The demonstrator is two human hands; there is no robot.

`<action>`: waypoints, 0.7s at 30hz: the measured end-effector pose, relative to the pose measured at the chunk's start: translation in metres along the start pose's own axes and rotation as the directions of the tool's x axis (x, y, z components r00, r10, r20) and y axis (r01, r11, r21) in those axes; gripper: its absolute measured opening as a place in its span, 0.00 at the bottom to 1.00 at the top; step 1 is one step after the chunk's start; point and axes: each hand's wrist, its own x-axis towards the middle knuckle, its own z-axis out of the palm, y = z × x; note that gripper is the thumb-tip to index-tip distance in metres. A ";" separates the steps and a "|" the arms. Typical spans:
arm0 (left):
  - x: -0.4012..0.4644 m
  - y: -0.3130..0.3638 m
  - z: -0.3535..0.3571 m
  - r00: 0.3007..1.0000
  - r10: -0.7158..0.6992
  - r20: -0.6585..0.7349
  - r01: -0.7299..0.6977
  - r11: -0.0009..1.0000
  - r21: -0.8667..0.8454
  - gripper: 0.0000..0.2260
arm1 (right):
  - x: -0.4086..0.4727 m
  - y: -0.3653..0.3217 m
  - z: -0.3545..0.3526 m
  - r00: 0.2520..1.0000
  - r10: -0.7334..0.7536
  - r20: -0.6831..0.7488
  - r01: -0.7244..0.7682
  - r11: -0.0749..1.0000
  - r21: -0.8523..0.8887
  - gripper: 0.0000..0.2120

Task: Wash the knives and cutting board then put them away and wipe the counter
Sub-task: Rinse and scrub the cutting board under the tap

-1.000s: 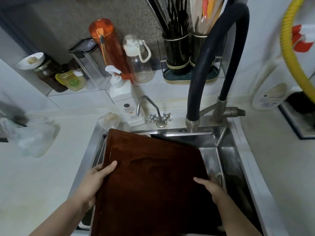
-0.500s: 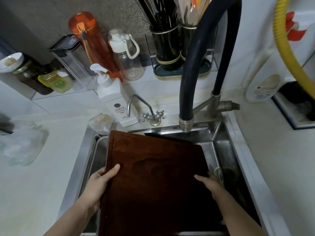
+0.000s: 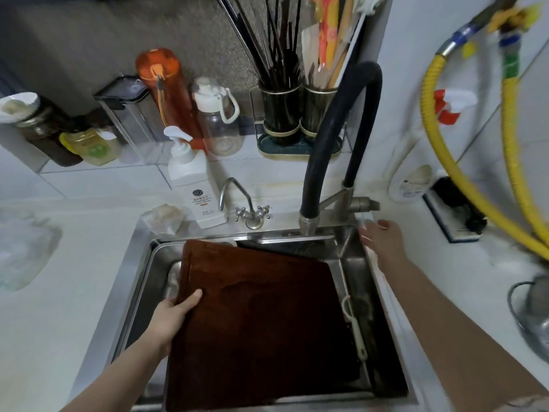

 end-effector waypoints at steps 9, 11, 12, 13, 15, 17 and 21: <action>0.013 -0.002 0.007 0.997 0.066 -0.043 -0.063 0.995 0.074 0.09 | 0.041 -0.020 0.006 0.977 -0.204 -0.064 0.149 0.864 -0.481 0.11; 0.017 -0.004 0.008 0.994 0.092 -0.065 -0.083 0.989 0.121 0.10 | 0.041 -0.021 0.007 0.965 -0.250 -0.079 0.173 0.833 -0.525 0.10; 0.020 -0.005 0.009 0.992 0.107 -0.071 -0.095 0.983 0.155 0.12 | 0.042 -0.022 0.006 0.960 -0.271 -0.066 0.192 0.814 -0.548 0.10; 0.022 -0.005 0.011 0.990 0.121 -0.074 -0.105 0.977 0.187 0.13 | 0.041 -0.022 0.007 0.957 -0.285 -0.054 0.205 0.797 -0.568 0.11; 0.026 -0.008 0.014 0.988 0.134 -0.073 -0.115 0.967 0.228 0.15 | 0.038 -0.022 0.005 0.952 -0.303 -0.033 0.222 0.765 -0.604 0.13; 0.031 -0.011 0.015 0.989 0.131 -0.067 -0.110 0.960 0.258 0.15 | 0.036 -0.023 0.004 0.944 -0.330 -0.011 0.249 0.734 -0.632 0.13; 0.037 -0.013 0.013 0.992 0.104 -0.070 -0.076 0.941 0.330 0.18 | 0.033 -0.027 0.003 0.929 -0.368 -0.018 0.262 0.695 -0.670 0.13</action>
